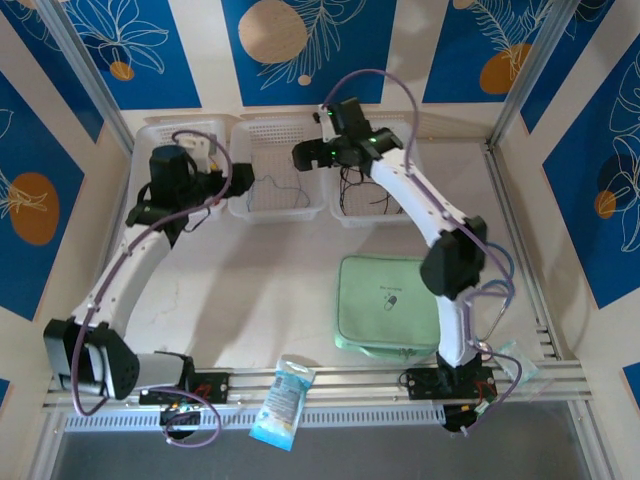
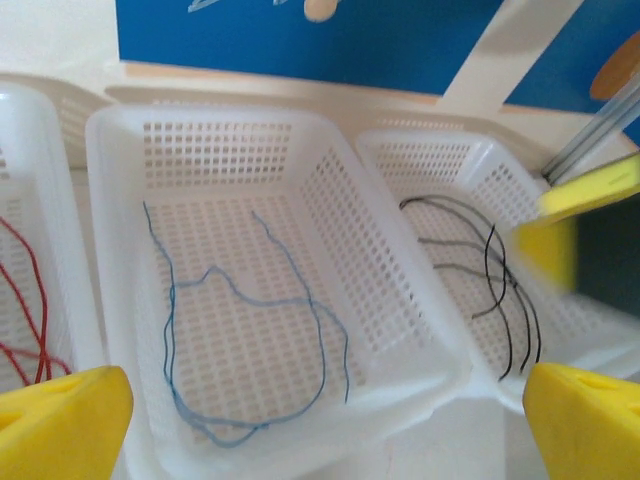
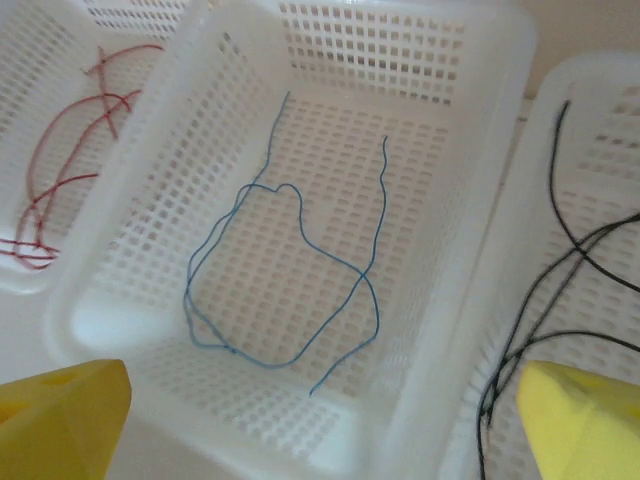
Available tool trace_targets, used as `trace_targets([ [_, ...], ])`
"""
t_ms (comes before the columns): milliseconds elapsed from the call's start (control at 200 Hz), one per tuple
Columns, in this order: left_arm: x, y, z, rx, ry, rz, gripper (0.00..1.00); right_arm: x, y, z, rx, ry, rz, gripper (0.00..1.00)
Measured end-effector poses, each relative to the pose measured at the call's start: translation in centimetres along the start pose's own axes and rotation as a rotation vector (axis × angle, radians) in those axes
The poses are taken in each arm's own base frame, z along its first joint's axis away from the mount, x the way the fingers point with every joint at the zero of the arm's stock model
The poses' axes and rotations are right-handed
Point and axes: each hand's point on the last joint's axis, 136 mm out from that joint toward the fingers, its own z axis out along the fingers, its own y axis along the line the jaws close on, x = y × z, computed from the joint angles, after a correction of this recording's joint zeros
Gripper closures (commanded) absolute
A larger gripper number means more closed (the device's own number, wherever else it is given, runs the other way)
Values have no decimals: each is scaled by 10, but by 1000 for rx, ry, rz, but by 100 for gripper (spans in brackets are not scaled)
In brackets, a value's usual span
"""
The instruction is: Untangle the cables
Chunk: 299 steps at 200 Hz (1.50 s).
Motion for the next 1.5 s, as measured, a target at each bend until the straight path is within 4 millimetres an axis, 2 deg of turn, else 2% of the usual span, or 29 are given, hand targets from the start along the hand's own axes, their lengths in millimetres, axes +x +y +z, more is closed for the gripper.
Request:
trace_targets([
  [95, 22, 9, -8, -33, -1, 25, 1, 10, -14, -43, -12, -77, 12, 1],
  [135, 29, 13, -10, -49, -5, 43, 1, 19, -27, -56, -5, -106, 29, 1],
  [210, 43, 20, -15, -75, -21, 85, 1, 43, -70, -75, 46, -152, 94, 1],
  [310, 62, 31, -18, -115, -41, 140, 1, 94, -131, -89, 165, -171, 168, 1],
  [385, 75, 39, -19, -142, -57, 175, 1, 134, -160, -95, 251, -175, 186, 1],
  [480, 89, 49, -19, -176, -83, 209, 1, 173, -178, -103, 322, -204, 161, 1],
  [560, 101, 60, -19, -216, -94, 226, 1, 197, -194, -108, 375, -237, 161, 1],
  [715, 114, 79, -22, -305, -129, 254, 1, 227, -228, -114, 463, -303, 215, 1],
  [770, 118, 85, -23, -335, -145, 263, 1, 236, -235, -114, 479, -325, 224, 1],
  [935, 129, 98, -23, -389, -168, 275, 1, 253, -249, -110, 503, -357, 243, 1],
  [1151, 147, 116, -6, -444, -140, 293, 1, 244, -259, -108, 511, -415, 234, 1],
  [1236, 148, 118, -3, -449, -137, 316, 1, 246, -259, -105, 510, -408, 235, 1],
  [1401, 151, 122, 2, -452, -147, 328, 1, 241, -253, -112, 497, -468, 208, 1],
  [1496, 168, 128, 8, -456, -150, 337, 1, 242, -249, -111, 478, -470, 197, 1],
])
